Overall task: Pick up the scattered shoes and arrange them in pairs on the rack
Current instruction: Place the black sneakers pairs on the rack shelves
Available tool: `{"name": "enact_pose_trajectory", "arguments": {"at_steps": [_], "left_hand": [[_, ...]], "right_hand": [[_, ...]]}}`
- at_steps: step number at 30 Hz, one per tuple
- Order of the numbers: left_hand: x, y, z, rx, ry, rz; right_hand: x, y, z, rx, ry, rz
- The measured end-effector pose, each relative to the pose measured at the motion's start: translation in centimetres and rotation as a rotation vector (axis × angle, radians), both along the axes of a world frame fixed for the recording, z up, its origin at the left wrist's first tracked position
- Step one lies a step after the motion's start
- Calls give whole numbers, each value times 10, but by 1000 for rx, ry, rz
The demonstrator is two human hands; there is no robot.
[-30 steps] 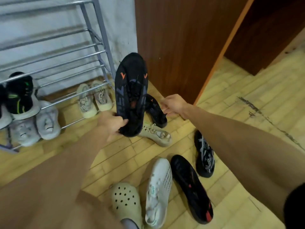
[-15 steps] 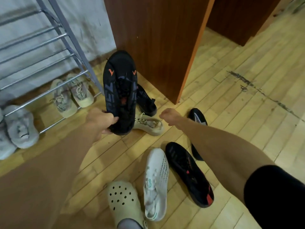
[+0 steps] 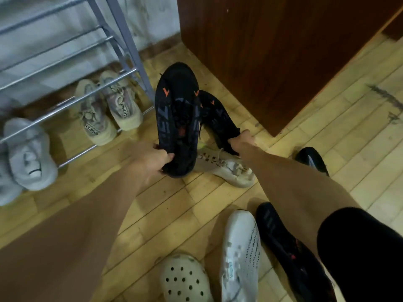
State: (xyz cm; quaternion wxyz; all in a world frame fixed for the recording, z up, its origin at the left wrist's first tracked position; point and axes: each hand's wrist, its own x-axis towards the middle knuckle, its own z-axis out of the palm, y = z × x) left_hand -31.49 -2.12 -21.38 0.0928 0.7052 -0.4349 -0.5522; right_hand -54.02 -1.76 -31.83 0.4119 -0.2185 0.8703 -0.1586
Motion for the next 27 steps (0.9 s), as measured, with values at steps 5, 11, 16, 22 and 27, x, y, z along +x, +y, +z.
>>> {"name": "enact_pose_trajectory", "arguments": {"at_steps": [5, 11, 16, 22, 27], "left_hand": [[26, -4, 1, 9, -57, -46], [44, 12, 31, -16, -97, -42], [56, 36, 68, -59, -99, 0], [83, 62, 111, -99, -78, 70], [102, 69, 134, -99, 36, 159]], "right_hand": [[0, -7, 16, 7, -218, -68], [-4, 1, 65, 39, -267, -30], [5, 26, 116, -68, -327, -6], [27, 46, 171, -177, -350, 45], [50, 43, 207, -194, -306, 180]]}}
